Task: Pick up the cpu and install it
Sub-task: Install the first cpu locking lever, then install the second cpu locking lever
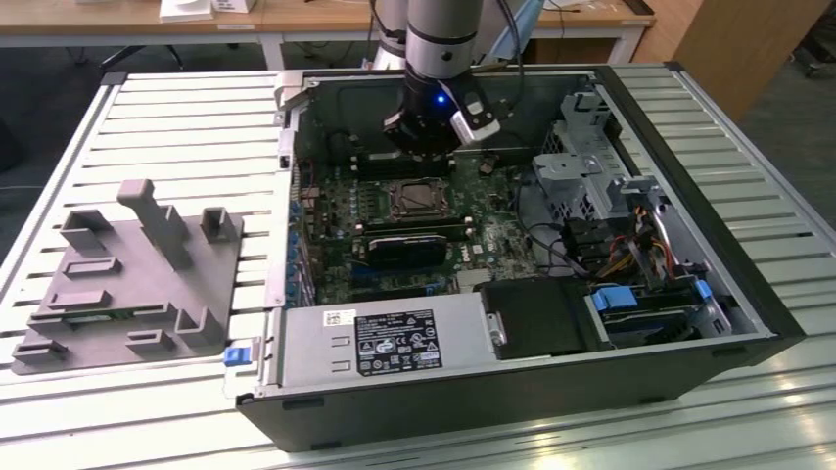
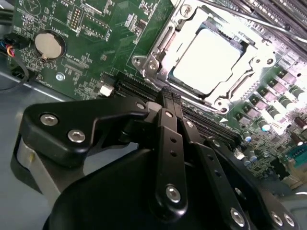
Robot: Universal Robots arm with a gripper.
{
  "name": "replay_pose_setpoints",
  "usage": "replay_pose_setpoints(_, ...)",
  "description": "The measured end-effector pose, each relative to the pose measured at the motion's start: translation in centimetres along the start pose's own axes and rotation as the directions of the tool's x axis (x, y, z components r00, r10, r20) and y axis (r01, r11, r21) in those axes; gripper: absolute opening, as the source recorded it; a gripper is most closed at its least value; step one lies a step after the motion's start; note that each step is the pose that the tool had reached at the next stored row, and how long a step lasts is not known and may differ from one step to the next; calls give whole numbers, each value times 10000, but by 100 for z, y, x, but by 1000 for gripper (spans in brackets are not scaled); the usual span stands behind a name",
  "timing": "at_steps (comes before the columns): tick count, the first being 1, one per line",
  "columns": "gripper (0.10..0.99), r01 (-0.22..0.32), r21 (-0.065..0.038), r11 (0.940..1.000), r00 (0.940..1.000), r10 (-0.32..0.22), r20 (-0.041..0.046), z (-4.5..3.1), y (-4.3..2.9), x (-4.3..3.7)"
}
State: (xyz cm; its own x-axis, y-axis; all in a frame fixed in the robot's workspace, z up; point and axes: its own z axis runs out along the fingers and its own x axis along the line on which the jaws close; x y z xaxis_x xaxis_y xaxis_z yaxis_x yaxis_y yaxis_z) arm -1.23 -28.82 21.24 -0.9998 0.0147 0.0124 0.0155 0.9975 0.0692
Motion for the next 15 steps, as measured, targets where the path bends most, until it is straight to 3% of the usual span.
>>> replay_pose_setpoints(15,106,1,2,10000,10000,-1,-1,-2,-44,-2)
